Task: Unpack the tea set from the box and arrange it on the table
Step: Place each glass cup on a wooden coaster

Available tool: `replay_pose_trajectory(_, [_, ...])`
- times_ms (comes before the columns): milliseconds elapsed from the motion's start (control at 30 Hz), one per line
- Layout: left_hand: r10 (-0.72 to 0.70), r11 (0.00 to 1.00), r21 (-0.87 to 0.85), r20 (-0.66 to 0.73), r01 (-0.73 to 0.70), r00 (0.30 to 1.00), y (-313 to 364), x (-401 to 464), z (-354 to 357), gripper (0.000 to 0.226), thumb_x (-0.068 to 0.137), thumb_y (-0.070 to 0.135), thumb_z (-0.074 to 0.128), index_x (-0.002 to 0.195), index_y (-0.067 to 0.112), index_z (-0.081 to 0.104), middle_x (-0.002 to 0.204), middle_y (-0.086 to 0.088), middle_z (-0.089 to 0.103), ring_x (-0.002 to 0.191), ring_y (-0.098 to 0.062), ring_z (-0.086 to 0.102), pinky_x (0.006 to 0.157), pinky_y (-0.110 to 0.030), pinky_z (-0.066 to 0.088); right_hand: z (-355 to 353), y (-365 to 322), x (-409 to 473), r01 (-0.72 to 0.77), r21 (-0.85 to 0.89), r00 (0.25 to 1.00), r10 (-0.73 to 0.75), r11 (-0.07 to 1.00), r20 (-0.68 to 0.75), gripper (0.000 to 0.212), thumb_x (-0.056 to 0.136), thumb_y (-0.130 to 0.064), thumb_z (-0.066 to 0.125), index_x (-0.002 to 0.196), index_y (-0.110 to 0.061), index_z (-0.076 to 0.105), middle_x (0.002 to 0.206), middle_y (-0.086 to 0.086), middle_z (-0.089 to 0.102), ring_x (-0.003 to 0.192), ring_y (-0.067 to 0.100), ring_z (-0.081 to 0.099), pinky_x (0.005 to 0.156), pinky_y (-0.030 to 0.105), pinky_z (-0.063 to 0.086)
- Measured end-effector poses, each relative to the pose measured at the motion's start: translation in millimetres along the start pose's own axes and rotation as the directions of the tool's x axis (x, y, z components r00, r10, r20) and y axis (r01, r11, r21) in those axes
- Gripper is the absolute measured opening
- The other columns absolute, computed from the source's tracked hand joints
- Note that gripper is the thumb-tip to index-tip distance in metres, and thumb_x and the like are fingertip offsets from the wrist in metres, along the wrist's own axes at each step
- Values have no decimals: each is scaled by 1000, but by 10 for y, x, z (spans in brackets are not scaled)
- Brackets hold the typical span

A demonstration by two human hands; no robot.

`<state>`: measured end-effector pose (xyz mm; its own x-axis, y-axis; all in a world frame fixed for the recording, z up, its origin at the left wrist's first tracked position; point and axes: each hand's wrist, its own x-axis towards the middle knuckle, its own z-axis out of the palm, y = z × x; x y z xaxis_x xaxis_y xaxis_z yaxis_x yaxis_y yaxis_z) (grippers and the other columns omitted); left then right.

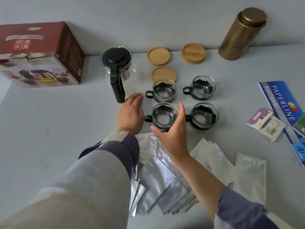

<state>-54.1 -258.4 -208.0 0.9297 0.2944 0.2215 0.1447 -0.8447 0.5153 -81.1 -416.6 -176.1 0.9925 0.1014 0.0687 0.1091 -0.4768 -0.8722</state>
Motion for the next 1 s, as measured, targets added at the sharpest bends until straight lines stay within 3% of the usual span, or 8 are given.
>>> replay_pose_trajectory(333, [-8, 1000, -10, -3, 8, 1000, 50, -14, 19, 49, 83, 2, 46, 132, 8, 54, 137, -4, 50, 125, -20, 47, 108, -27, 34, 55, 105, 54, -9, -71, 994, 1, 997, -112, 83, 64, -21, 81, 132, 5, 42, 128, 17, 54, 121, 33, 51, 104, 39, 41])
replay_pose_trajectory(667, [-1, 1000, -15, 5, 1, 1000, 90, -10, 5, 51, 82, 1, 46, 132, 8, 54, 136, -4, 51, 123, -19, 48, 106, -26, 35, 37, 90, 69, 9, -86, 990, -21, 996, -142, 78, 63, -27, 76, 128, 4, 46, 123, 15, 57, 116, 32, 54, 99, 43, 44])
replay_pose_trajectory(867, [-9, 1000, -16, 21, 10, 1000, 87, 5, 3, 51, 82, 1, 46, 132, 8, 53, 137, -3, 50, 124, -19, 47, 107, -26, 34, -5, 35, 65, -12, -40, 993, 7, 999, -118, 78, 64, -21, 80, 129, 2, 45, 125, 13, 56, 117, 28, 53, 100, 41, 44])
replay_pose_trajectory(1000, [-30, 999, -10, 25, 30, 999, 77, 13, 4, 47, 86, 5, 50, 132, 11, 54, 138, -1, 49, 125, -17, 47, 106, -25, 34, -136, -213, 110, -12, 36, 996, 15, 999, -91, 78, 66, -19, 84, 131, -4, 44, 127, 7, 56, 118, 18, 54, 100, 24, 43])
